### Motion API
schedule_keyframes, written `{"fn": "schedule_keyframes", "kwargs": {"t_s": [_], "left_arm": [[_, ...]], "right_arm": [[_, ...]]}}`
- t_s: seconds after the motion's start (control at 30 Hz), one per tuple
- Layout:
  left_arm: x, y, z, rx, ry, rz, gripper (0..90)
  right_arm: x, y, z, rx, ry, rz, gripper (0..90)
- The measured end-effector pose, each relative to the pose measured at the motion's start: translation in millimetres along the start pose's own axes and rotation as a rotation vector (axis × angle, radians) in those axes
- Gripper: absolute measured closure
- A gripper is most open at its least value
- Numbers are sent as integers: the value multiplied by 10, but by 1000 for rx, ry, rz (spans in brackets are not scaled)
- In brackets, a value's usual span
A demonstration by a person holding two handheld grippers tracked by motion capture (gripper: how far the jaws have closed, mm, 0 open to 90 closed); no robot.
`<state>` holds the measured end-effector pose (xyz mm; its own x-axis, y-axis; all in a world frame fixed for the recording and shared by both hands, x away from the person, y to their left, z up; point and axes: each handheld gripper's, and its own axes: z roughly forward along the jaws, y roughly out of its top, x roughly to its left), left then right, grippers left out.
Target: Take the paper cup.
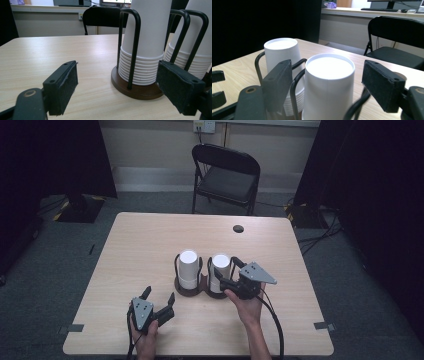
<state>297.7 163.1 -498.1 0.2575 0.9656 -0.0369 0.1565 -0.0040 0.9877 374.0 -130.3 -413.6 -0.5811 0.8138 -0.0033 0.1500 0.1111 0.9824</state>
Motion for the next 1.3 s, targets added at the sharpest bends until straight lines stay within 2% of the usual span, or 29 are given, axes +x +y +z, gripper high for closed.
{"fn": "schedule_keyframes", "kwargs": {"t_s": [0.23,0.33,0.63,0.77,1.2,1.3], "left_arm": [[4,-2,-4,-3,-1,-2,178],[3,-2,-5,-3,-1,-1,178],[8,-2,-8,-4,-5,0,178],[7,-3,-8,-4,-5,1,178],[9,-5,-12,-10,-6,-6,178],[4,-6,-13,-13,-4,-4,179]], "right_arm": [[-31,63,98,1,12,7,230],[-35,52,157,20,13,5,230],[-30,32,285,31,13,13,256],[-15,22,300,16,12,3,272],[-35,-21,367,42,6,-1,285],[-39,-25,374,52,-1,12,291]]}}
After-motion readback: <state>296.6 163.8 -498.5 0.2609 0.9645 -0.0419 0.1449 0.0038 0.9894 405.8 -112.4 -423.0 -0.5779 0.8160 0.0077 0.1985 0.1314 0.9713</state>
